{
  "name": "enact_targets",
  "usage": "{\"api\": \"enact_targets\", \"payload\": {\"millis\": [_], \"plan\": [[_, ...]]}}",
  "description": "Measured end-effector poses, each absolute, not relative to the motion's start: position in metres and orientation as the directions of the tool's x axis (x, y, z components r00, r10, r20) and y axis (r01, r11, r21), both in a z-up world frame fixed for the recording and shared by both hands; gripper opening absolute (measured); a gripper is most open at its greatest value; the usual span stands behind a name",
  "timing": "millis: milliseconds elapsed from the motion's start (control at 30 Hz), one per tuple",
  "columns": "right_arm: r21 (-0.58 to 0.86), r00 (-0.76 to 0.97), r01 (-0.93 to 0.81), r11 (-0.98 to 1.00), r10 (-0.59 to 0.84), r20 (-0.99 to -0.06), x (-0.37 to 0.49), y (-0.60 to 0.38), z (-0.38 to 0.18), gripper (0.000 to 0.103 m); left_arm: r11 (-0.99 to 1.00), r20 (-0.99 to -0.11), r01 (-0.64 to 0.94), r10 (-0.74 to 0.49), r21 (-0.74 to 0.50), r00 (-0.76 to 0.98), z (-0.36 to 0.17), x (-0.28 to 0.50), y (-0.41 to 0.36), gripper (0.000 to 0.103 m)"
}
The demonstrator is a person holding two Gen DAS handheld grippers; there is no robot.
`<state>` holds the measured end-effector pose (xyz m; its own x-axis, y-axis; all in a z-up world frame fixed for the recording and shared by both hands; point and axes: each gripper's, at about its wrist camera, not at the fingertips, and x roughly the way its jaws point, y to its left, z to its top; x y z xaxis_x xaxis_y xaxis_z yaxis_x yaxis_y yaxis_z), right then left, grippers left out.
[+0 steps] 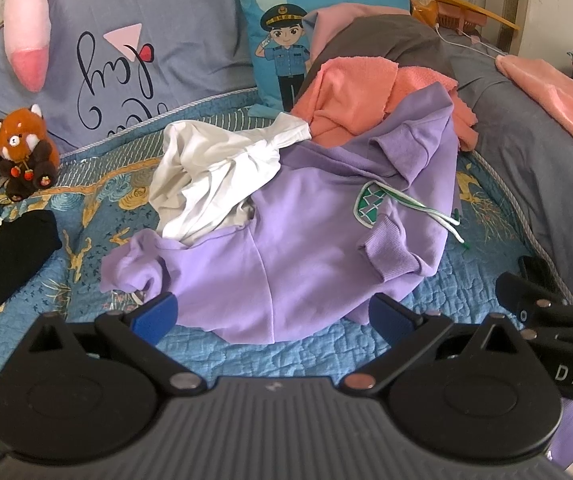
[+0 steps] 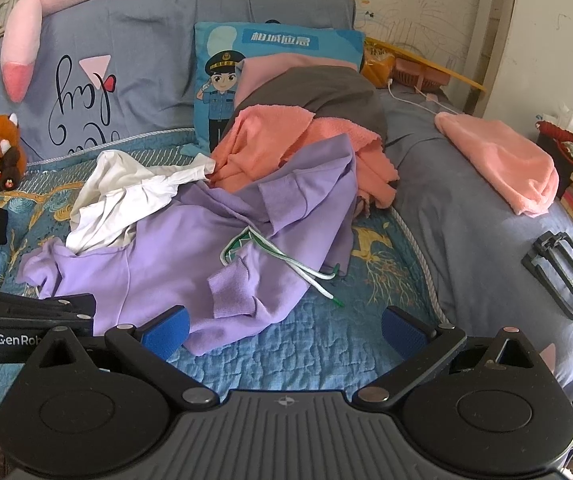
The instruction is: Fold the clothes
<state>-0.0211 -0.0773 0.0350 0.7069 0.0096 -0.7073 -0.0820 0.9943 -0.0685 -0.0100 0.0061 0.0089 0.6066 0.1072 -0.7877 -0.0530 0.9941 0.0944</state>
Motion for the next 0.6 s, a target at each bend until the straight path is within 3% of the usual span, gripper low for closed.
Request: {"api": "enact_targets", "payload": {"millis": [600], "plan": [[-0.068, 0.703, -0.082, 0.994, 0.009, -0.711, -0.0232, -0.0766, 0.0336, 0.103, 0.994, -0.787, -0.057, 0.111, 0.096, 0.607, 0.0098, -0.0123, 0.0083, 0.103]]}}
